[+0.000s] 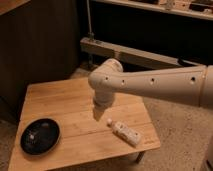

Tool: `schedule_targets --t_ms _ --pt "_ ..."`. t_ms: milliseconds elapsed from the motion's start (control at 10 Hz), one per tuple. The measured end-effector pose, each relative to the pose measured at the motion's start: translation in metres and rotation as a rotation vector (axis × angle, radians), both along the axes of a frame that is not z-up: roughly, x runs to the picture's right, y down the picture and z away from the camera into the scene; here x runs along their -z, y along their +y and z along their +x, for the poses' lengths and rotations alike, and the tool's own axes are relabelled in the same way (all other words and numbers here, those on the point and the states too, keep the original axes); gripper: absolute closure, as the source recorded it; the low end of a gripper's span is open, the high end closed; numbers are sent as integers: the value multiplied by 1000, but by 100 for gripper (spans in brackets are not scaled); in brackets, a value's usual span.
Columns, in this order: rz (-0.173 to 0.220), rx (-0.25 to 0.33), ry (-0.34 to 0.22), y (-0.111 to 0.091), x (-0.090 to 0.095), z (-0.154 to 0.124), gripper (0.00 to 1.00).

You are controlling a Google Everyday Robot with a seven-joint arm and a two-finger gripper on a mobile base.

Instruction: Place the bottle in the ceramic bowl

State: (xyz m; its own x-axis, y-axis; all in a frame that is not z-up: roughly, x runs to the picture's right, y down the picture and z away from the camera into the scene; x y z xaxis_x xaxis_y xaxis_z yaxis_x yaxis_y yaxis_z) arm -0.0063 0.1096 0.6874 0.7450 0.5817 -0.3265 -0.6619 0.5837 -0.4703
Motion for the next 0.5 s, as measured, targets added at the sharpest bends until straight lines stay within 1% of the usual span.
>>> schedule_targets --t_ms 200,400,500 --pt "20 -9 -16 14 -2 15 35" --pt "38 -17 -36 18 -12 25 35" --pt "45 -21 -46 18 -20 32 35"
